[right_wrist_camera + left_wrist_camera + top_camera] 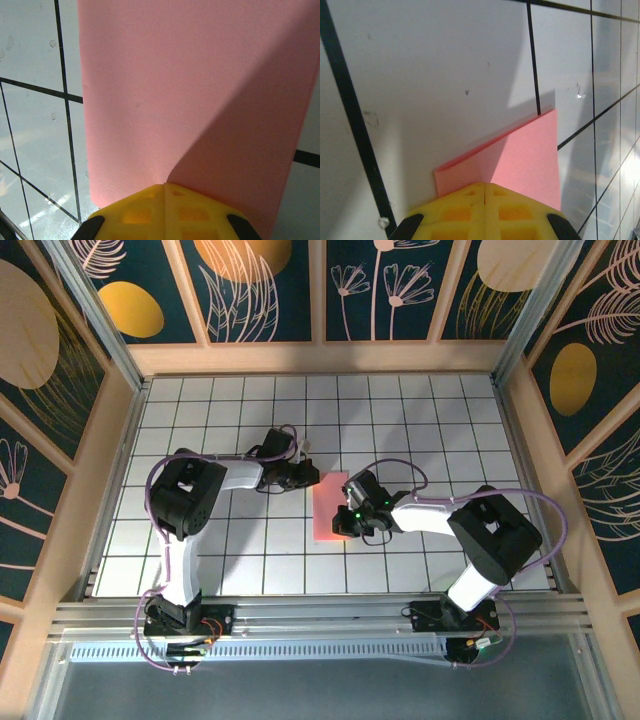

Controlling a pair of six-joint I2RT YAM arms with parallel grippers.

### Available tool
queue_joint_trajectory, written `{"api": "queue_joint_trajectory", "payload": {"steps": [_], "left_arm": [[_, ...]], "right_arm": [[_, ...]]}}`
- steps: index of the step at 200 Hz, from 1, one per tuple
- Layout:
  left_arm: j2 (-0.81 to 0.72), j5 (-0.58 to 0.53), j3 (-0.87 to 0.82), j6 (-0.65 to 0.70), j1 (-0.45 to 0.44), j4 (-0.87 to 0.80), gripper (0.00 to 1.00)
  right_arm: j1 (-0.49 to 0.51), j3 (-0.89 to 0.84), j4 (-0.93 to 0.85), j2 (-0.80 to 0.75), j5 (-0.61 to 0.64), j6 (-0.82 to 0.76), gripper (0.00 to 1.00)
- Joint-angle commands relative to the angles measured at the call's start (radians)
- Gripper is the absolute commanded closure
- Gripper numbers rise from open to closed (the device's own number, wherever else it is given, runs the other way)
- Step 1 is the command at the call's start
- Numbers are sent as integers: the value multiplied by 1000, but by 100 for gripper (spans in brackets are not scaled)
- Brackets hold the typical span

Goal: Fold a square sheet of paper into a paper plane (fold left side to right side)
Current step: First fold the square sheet of paper in half at the center of the table, then hold the square sheet of paper at the center of the table.

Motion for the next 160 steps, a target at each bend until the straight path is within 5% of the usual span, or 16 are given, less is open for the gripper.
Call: {"api": "queue_joint_trajectory", "payload": {"steps": [1, 50, 104, 160], "left_arm": [[67, -84, 47, 40, 49, -23, 100], [64, -98, 85, 69, 62, -56, 100], [-161, -86, -89, 58, 56, -47, 100], [-309, -28, -277, -40, -84, -28, 100]], "right_arm": [[5, -58, -202, 64, 114, -4, 100], [5, -61, -190, 57, 109, 7, 100], [5, -52, -182, 58, 108, 10, 100], [6, -39, -182, 71, 108, 6, 100]]}}
